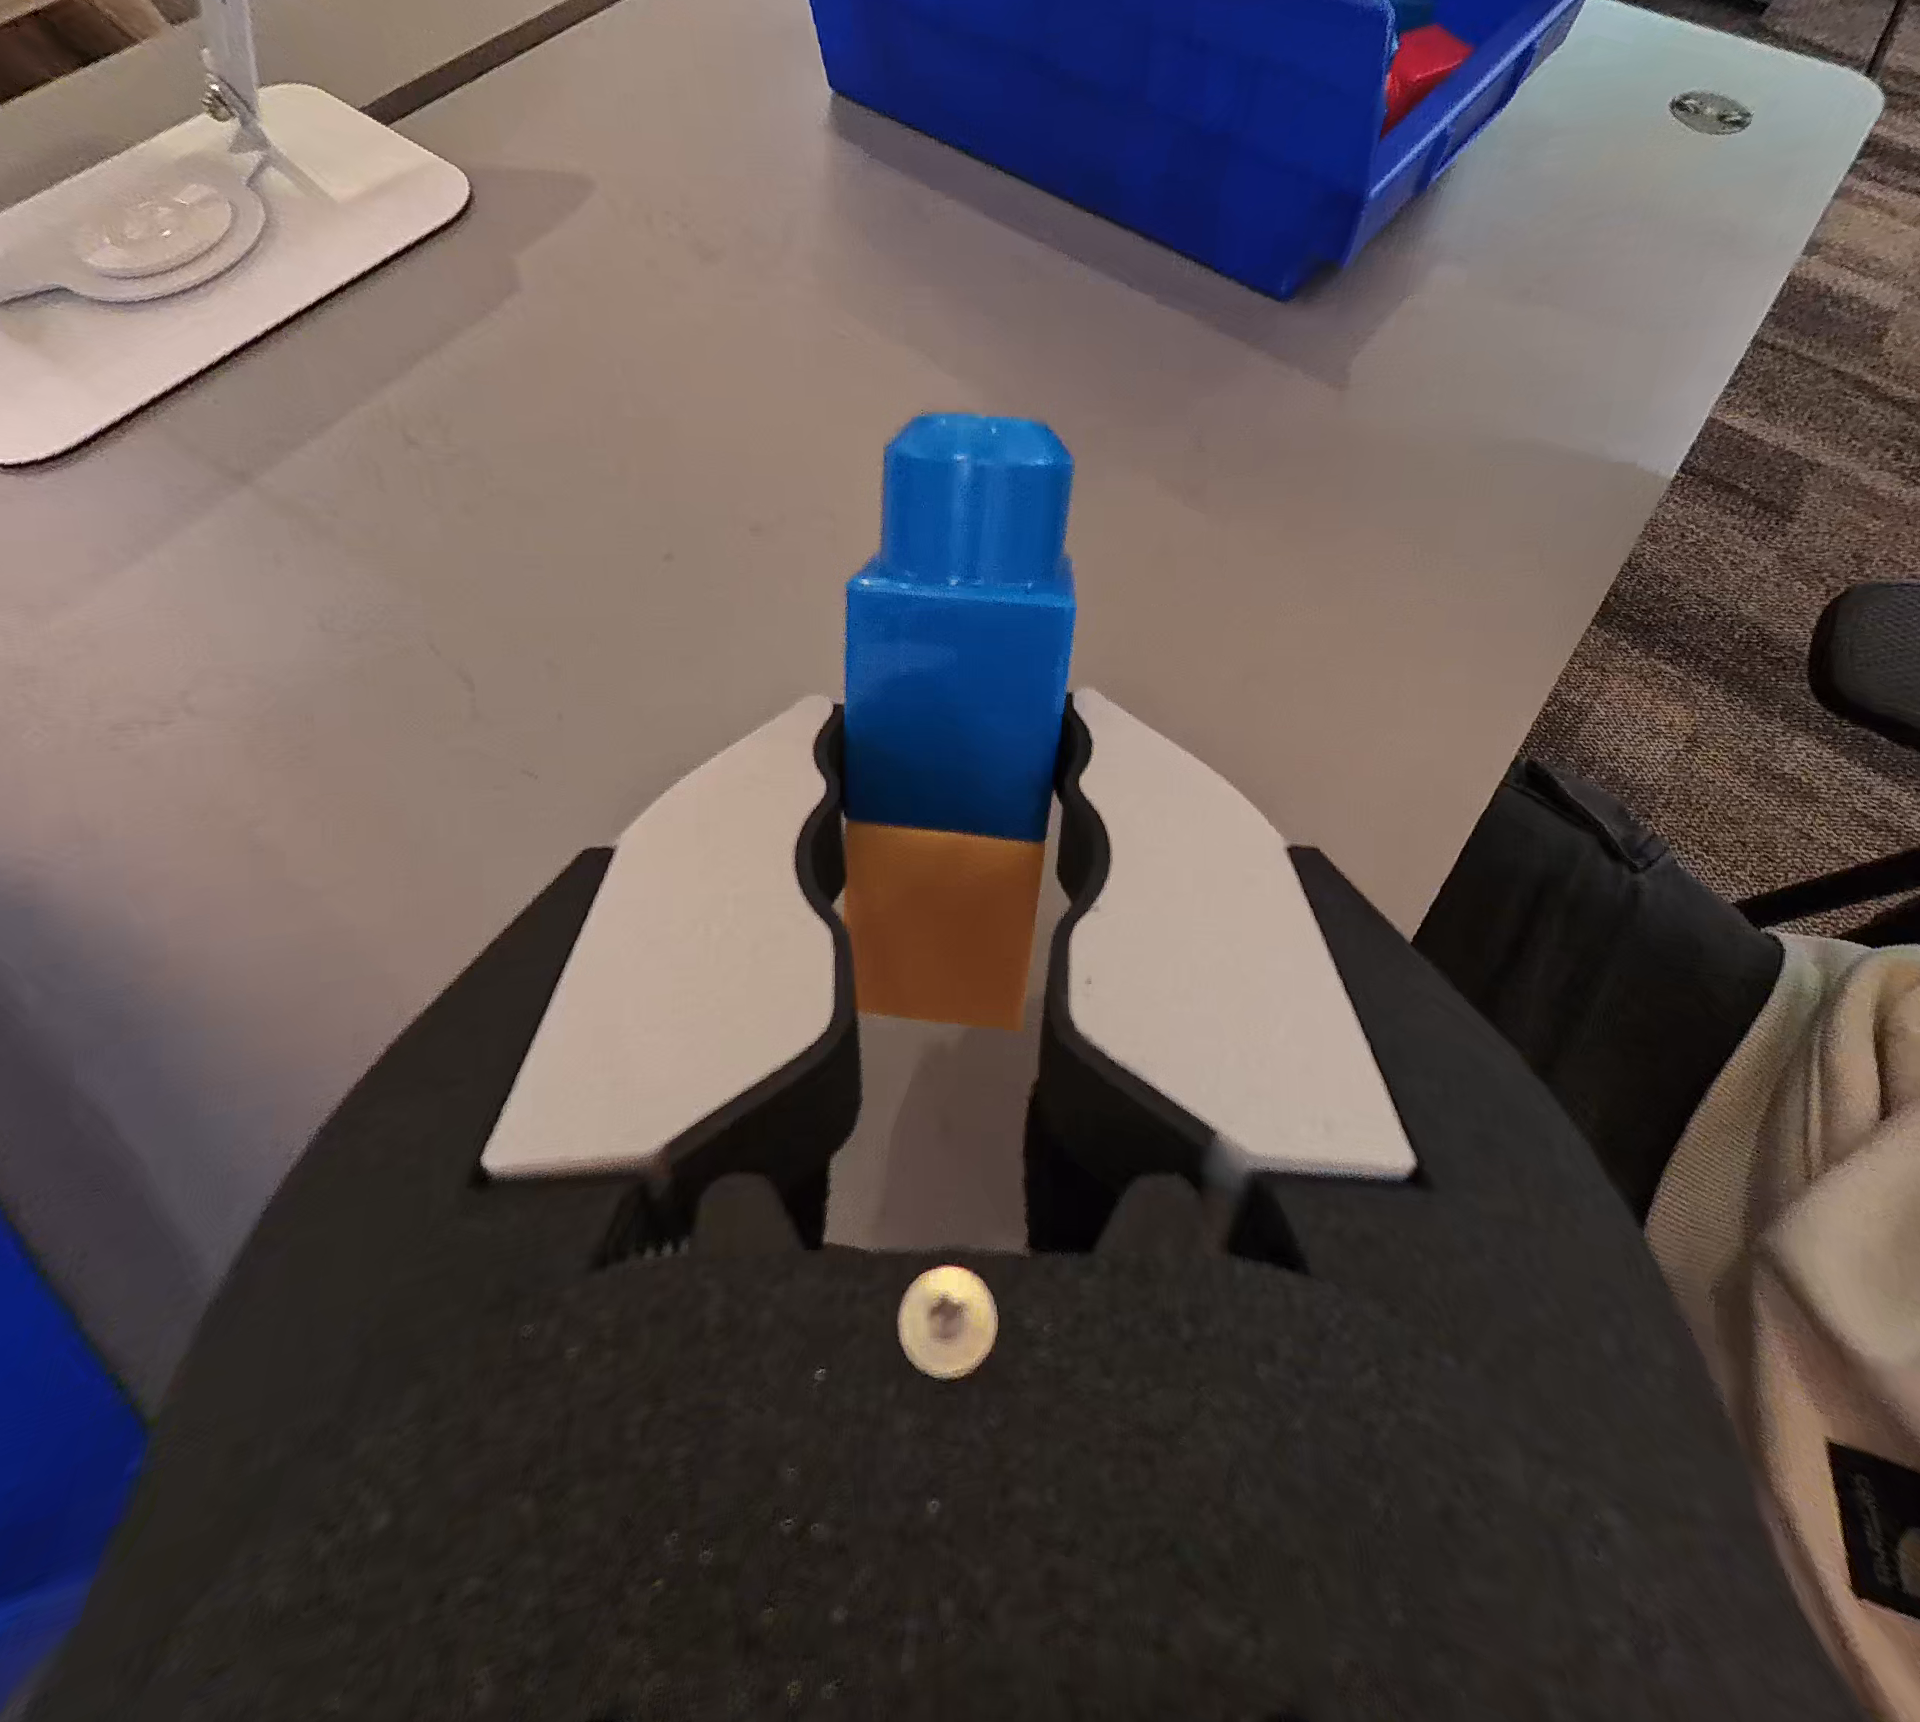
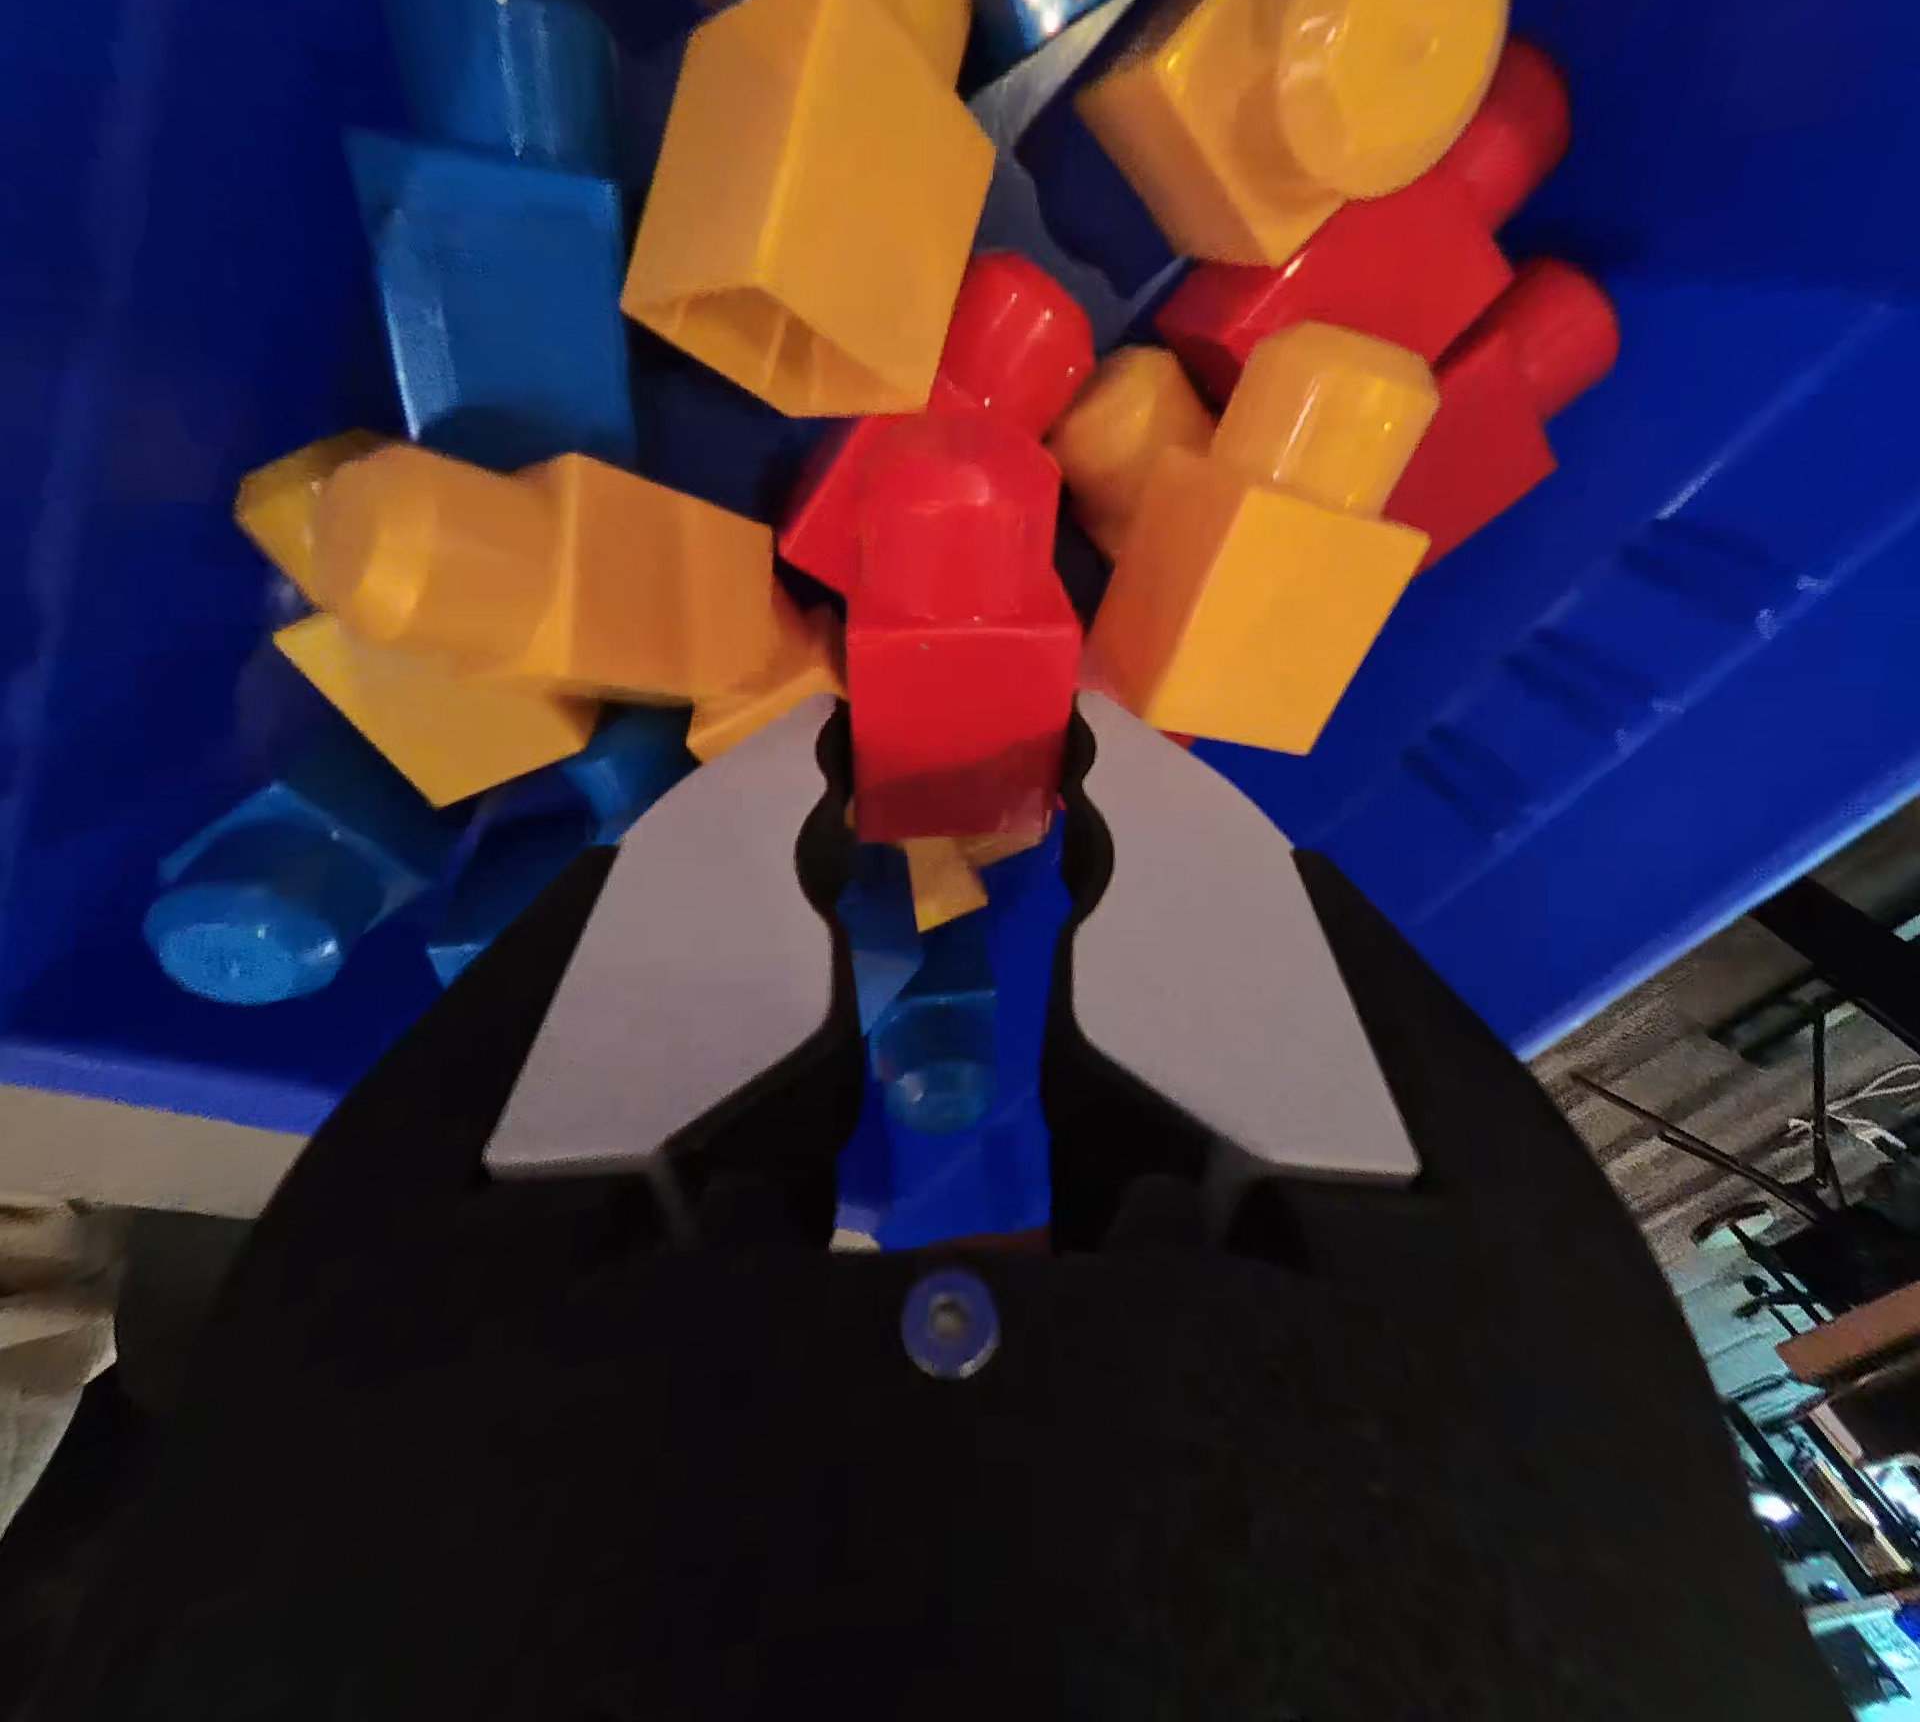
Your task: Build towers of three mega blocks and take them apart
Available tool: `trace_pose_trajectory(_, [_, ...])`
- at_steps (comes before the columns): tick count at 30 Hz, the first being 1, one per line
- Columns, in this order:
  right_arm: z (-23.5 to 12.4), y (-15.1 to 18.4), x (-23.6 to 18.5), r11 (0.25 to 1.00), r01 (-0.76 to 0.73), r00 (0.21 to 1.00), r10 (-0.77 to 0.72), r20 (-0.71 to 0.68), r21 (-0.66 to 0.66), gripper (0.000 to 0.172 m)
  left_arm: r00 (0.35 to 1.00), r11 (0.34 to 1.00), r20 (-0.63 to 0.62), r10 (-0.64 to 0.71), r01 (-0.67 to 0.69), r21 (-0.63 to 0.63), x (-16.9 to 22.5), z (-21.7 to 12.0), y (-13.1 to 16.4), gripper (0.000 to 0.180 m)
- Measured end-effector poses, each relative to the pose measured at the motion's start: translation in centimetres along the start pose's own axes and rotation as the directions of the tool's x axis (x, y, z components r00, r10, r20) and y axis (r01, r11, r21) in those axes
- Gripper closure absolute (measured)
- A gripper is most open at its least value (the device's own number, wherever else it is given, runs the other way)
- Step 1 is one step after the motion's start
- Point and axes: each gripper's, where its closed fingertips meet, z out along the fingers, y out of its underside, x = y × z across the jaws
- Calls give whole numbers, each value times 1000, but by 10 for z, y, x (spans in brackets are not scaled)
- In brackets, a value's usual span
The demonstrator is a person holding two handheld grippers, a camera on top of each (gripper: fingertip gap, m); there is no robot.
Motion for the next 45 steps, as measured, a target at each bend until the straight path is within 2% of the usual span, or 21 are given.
trace_pose_trajectory(2, [1, -1, 4, 1000, -7, 1000, 7, -23, -7, 120, 1000, 1000, -5, -2, 2, -6, -1, 1, 2, 143])
trace_pose_trajectory(4, [-8, -1, 3, 999, -4, 999, 6, -43, 38, 116, 1000, 1000, -11, -7, 7, -6, -2, 0, 3, 143])
trace_pose_trajectory(6, [-34, -7, -8, 981, 0, 998, 13, -66, 194, 114, 1000, 1000, -21, -17, 17, 6, -4, -1, 3, 143])
trace_pose_trajectory(8, [-74, -16, -40, 897, 6, 998, 22, -58, 442, 113, 998, 999, -51, -40, 42, 25, -6, -1, 3, 143])
trace_pose_trajectory(9, [-95, -21, -70, 811, 13, 1000, -5, -15, 584, 113, 996, 997, -75, -56, 59, 44, -6, -1, 1, 143])
trace_pose_trajectory(11, [-136, -27, -166, 567, -40, 963, -199, 184, 822, 115, 986, 990, -147, -84, 100, 103, -6, -2, -4, 143])
trace_pose_trajectory(12, [-151, -23, -220, 457, -95, 896, -347, 275, 885, 116, 976, 982, -190, -106, 133, 133, -6, -3, -8, 143])
trace_pose_trajectory(14, [-163, -13, -306, 319, -220, 745, -555, 370, 922, 117, 932, 955, -325, -159, 228, 189, -1, -8, -18, 143])
trace_pose_trajectory(16, [-159, -11, -365, 280, -321, 625, -655, 424, 905, 117, 872, 900, -438, -220, 355, 255, 0, -17, -33, 143])
trace_pose_trajectory(17, [-156, -12, -387, 290, -361, 567, -686, 456, 886, 115, 840, 871, -485, -242, 408, 273, 1, -21, -39, 144])
trace_pose_trajectory(19, [-147, -19, -411, 328, -390, 526, -688, 500, 861, 115, 775, 837, -578, -256, 476, 269, 10, -27, -47, 144])
trace_pose_trajectory(22, [-151, -29, -417, 294, -431, 526, -686, 502, 853, 115, 727, 828, -648, -226, 494, 266, 30, -30, -53, 144])
trace_pose_trajectory(26, [-147, -24, -424, 313, -426, 485, -713, 506, 849, 135, 745, 841, -633, -210, 467, 271, 45, -22, -53, 143])
trace_pose_trajectory(31, [-143, -12, -425, 336, -409, 456, -730, 509, 848, 135, 719, 854, -662, -212, 465, 233, 53, -22, -50, 144])
trace_pose_trajectory(32, [-137, -10, -428, 365, -362, 465, -727, 506, 858, 135, 718, 836, -665, -205, 482, 263, 51, -27, -55, 144])
trace_pose_trajectory(34, [-114, -6, -433, 401, -261, 534, -698, 477, 878, 135, 684, 722, -692, -233, 598, 348, 26, -52, -76, 144])
trace_pose_trajectory(35, [-116, -3, -432, 402, -287, 523, -695, 494, 870, 135, 668, 686, -698, -257, 635, 355, 11, -64, -82, 144])
trace_pose_trajectory(37, [-124, 3, -421, 395, -319, 514, -692, 507, 861, 135, 708, 702, -665, -238, 598, 386, -5, -79, -81, 144])
trace_pose_trajectory(41, [-125, 10, -384, 363, -319, 623, -616, 482, 876, 135, 823, 805, -507, -257, 472, 359, -11, -62, -57, 144])
trace_pose_trajectory(43, [-132, 13, -353, 293, -313, 711, -558, 428, 903, 135, 869, 854, -418, -264, 413, 318, -12, -46, -46, 144])
trace_pose_trajectory(45, [-146, 17, -306, 219, -287, 811, -462, 358, 933, 135, 916, 899, -344, -204, 315, 303, -7, -35, -38, 144])
